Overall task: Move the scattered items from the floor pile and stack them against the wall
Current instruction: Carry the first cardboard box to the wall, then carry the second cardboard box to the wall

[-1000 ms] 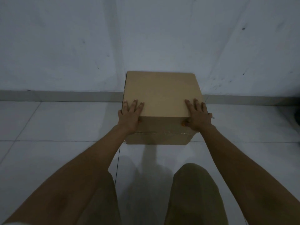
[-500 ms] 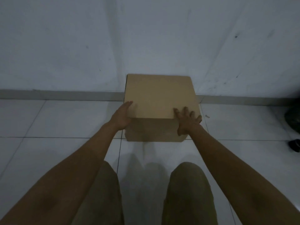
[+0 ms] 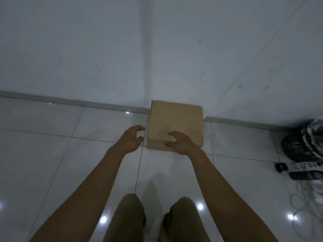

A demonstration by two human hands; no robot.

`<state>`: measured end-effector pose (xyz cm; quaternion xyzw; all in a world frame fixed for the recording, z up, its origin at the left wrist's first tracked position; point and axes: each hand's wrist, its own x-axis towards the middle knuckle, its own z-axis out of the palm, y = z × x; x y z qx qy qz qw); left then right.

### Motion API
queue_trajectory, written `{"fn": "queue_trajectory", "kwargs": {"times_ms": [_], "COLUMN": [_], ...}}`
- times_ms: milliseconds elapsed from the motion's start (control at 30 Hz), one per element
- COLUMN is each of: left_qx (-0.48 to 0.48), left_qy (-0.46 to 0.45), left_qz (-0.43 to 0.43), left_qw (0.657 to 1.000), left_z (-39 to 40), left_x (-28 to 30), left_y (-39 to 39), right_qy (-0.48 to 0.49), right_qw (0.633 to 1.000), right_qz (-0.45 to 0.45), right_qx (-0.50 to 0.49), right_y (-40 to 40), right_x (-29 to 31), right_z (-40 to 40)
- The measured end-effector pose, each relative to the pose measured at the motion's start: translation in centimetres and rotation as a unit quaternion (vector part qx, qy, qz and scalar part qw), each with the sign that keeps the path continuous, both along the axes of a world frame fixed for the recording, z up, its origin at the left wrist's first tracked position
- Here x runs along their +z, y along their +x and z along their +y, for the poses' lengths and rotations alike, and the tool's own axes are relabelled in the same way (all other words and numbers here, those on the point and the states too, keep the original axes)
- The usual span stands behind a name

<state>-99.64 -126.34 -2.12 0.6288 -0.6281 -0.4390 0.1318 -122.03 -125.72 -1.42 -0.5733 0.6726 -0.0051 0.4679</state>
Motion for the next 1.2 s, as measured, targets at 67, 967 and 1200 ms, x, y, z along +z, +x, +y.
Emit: {"fn": "queue_trajectory", "kwargs": {"times_ms": [67,967,1200], "left_qx": [0.001,0.288,0.455], "left_qy": [0.014,0.018,-0.007], "left_qz": [0.007,0.066,0.059], "left_qw": [1.0,0.955,0.888], "left_z": [1.9,28.3,38.6], "left_x": [4.1,18.1,18.7], "left_y": [0.9,12.7,9.6], "right_qy": [0.012,0.034,0.021], "right_qw": [0.999,0.971,0.918], "right_qz": [-0.022,-0.04,-0.095], "right_qx": [-0.019,0.235,0.385], "right_y": [1.1,16.7,19.9], "right_x": [4.0,18.1,19.8], "right_z": [1.4,15.0,21.2]}}
